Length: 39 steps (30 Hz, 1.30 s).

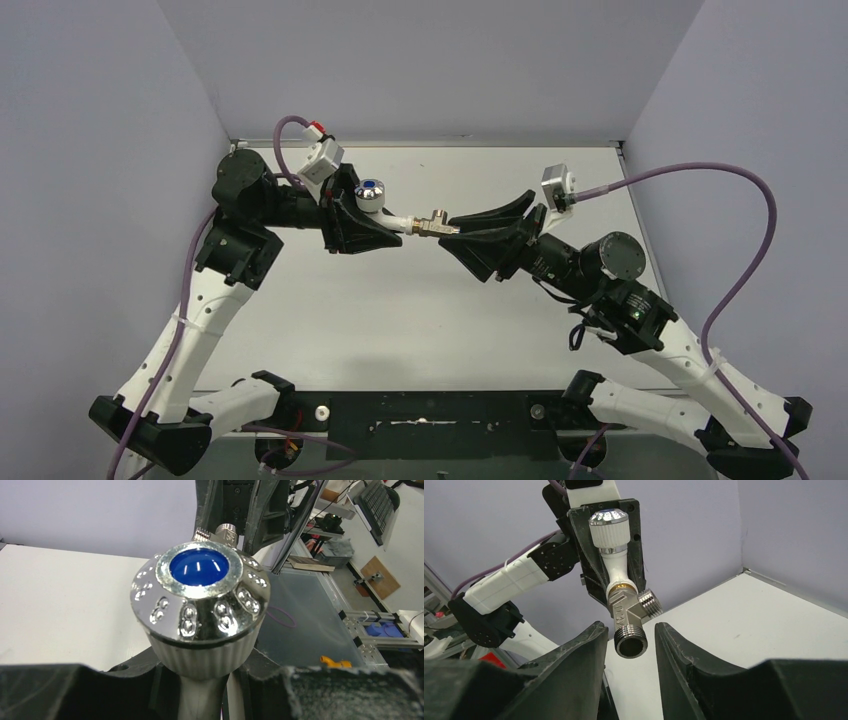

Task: Install the water faucets
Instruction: Screw the water faucet onto the adaptor.

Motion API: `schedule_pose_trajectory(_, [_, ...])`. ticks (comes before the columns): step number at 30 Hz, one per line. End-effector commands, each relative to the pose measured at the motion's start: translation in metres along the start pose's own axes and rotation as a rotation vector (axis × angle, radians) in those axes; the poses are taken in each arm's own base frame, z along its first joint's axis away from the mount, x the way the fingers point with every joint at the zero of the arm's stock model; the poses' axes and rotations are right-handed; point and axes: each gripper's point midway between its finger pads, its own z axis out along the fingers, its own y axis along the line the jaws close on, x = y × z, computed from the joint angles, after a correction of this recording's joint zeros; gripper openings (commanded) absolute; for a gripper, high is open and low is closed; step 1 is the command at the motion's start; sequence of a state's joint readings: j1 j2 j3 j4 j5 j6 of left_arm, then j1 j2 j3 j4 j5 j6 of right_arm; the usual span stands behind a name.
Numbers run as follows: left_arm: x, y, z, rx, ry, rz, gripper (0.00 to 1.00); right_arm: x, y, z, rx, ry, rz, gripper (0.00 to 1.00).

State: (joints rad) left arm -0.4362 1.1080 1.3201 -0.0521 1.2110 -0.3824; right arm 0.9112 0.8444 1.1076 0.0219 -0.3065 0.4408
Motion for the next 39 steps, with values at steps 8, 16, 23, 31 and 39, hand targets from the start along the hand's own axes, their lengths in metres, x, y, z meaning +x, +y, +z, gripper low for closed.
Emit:
schedule_pose_trajectory(8, [-0.015, -0.006, 0.0, -0.003, -0.029, 0.086, 0.0, -0.018, 0.0, -0.013, 0.014, -0.09, -0.085, 0.55])
schedule_pose_trajectory(16, [-0.016, -0.008, -0.001, -0.009, -0.033, 0.084, 0.0, -0.041, 0.008, -0.031, -0.032, -0.148, -0.413, 0.58])
schedule_pose_trajectory(23, [-0.015, -0.009, -0.002, -0.012, -0.033, 0.062, 0.0, -0.038, 0.024, -0.029, -0.19, -0.086, -0.802, 0.61])
schedule_pose_trajectory(31, [-0.014, -0.013, -0.003, -0.009, -0.033, 0.045, 0.0, -0.027, 0.027, -0.018, -0.33, -0.021, -1.128, 0.6])
schedule_pose_trajectory(39, [-0.013, -0.014, -0.003, -0.005, -0.031, 0.044, 0.0, -0.022, 0.017, -0.007, -0.337, 0.012, -1.261, 0.56])
